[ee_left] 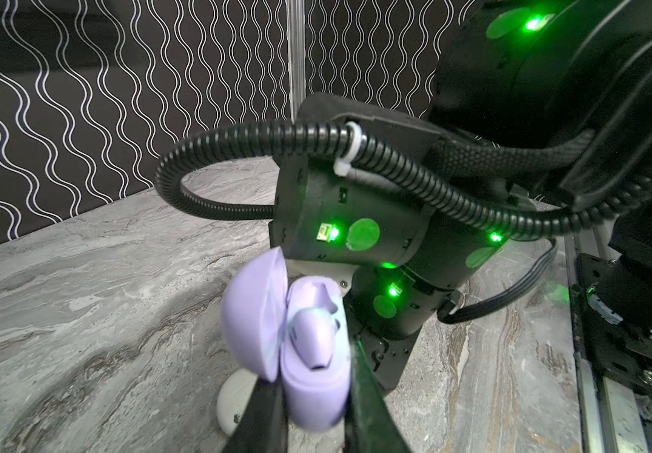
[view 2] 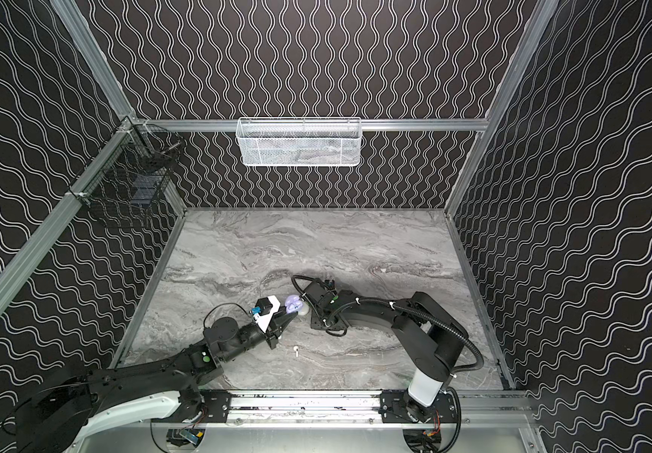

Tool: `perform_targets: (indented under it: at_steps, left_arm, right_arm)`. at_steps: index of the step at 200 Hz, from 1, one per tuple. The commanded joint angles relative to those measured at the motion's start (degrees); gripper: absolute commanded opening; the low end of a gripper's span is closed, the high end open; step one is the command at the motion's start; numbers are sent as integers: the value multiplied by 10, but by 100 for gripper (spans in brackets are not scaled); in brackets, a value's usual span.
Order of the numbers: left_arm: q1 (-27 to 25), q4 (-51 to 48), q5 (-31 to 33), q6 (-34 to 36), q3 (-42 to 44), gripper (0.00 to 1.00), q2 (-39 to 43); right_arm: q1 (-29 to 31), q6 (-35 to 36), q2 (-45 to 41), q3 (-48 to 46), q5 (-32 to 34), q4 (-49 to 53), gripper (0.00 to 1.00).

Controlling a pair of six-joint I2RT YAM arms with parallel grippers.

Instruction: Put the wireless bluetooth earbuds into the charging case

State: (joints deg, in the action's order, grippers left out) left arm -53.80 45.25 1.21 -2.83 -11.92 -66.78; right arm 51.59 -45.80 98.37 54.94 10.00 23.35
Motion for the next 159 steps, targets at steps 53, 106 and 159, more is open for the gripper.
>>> perform_targets:
  at_steps: [53,106,159]
  left_arm:
    - [1,6,-7,4,-6,0,2]
    - [1,5,-7,5,-6,0,4]
    - [1,6,-9,3,-6,0,1]
  right_arm:
    - [-1,12,5,4,11,15,37]
    - [0,10,10,4,6,22,33]
    - [0,11,13,9,10,32,33]
